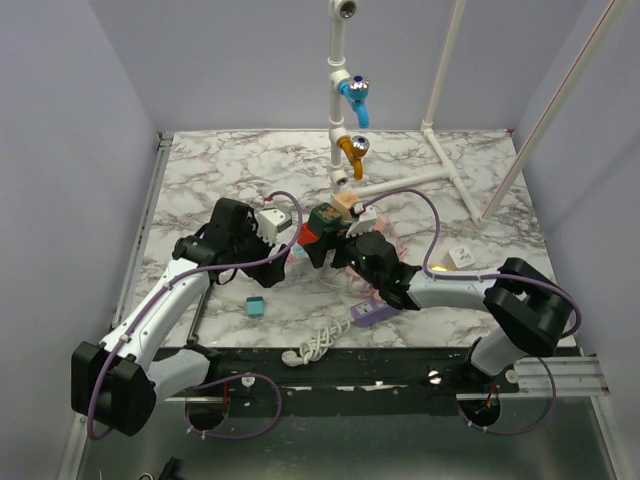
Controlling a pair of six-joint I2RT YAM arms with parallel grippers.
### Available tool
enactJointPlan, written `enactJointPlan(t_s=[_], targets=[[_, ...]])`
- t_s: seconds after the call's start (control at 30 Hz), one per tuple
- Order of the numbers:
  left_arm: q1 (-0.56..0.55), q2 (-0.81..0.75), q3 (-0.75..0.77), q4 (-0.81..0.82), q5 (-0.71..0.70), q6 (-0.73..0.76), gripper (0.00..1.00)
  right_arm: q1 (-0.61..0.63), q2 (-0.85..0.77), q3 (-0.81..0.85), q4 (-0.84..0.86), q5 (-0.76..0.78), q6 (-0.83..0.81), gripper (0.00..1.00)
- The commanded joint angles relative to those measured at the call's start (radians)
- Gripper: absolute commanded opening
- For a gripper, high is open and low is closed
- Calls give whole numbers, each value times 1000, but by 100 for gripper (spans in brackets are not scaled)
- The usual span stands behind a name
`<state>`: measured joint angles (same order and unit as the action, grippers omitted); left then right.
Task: Pull the plug off the socket
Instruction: Remove the plug from the socket.
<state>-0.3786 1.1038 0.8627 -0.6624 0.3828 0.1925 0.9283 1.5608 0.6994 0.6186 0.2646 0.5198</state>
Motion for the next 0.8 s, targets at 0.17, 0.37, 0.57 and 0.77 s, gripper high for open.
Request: enactJointPlan(t_s=[0.17, 0.37, 0.57, 0.77], targets=[[10, -43, 41, -54, 114, 4, 0, 4, 94, 15, 180, -26, -9, 87], [12, -47, 42, -77, 133, 16, 0, 4, 162, 5, 262, -39, -8, 85], [12, -47, 32, -84, 138, 19, 0, 5, 193, 26, 300, -35, -18, 79], [12, -29, 50, -89, 150, 16, 0, 4, 209, 64, 286, -32, -32, 63]])
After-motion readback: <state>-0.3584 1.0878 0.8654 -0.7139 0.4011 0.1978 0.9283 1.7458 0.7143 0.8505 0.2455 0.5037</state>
